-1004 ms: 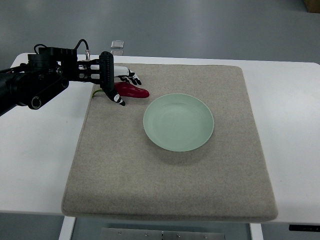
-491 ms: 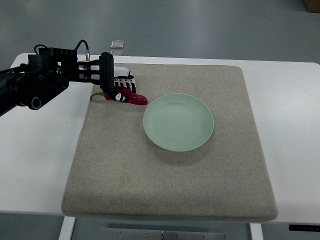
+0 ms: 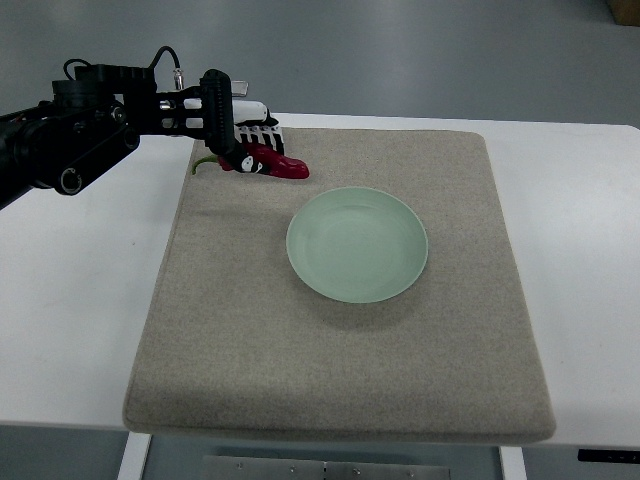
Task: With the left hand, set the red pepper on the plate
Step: 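Lift the red pepper and carry it over the green plate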
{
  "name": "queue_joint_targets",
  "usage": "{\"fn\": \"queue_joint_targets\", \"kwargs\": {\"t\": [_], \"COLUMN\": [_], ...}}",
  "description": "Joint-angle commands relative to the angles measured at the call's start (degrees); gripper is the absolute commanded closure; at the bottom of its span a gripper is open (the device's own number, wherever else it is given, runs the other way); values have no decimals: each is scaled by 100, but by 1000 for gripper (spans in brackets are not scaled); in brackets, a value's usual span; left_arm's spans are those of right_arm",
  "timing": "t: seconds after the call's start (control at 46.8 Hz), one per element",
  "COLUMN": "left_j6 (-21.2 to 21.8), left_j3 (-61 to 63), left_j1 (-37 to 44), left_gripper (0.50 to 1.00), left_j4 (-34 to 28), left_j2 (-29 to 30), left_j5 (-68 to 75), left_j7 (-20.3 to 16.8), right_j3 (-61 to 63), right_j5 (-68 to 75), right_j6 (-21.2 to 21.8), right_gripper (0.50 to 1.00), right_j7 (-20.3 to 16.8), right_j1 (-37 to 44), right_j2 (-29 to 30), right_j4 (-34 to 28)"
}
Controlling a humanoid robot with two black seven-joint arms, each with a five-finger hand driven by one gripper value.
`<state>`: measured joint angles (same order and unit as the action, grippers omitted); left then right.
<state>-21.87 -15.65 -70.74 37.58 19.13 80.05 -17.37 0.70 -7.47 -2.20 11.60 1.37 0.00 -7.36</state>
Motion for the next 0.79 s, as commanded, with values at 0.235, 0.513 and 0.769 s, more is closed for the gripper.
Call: {"fn": "queue_joint_targets", "kwargs": {"t": [0.235,0.513,0.769], "left_j6": [-2,-2,-46], "left_j3": [-158,-96,-44], "left_j1": [-45,25,218], "left_gripper": [1000,1000,990], "left_j4": [1014,1673,1594], "left_j2": [-216,-286,-445], "left_j5": [19,2,28], "left_j7": [-30,-38,-38], "right_j3": [0,0,0], "right_j5": [0,0,0], "right_j6": [0,0,0], "right_gripper": [572,572,572], "right_j7": [0,0,0], "right_j1": [4,-5,-5], "right_j2": [0,0,0], "right_j4": [6,-3,-3]}}
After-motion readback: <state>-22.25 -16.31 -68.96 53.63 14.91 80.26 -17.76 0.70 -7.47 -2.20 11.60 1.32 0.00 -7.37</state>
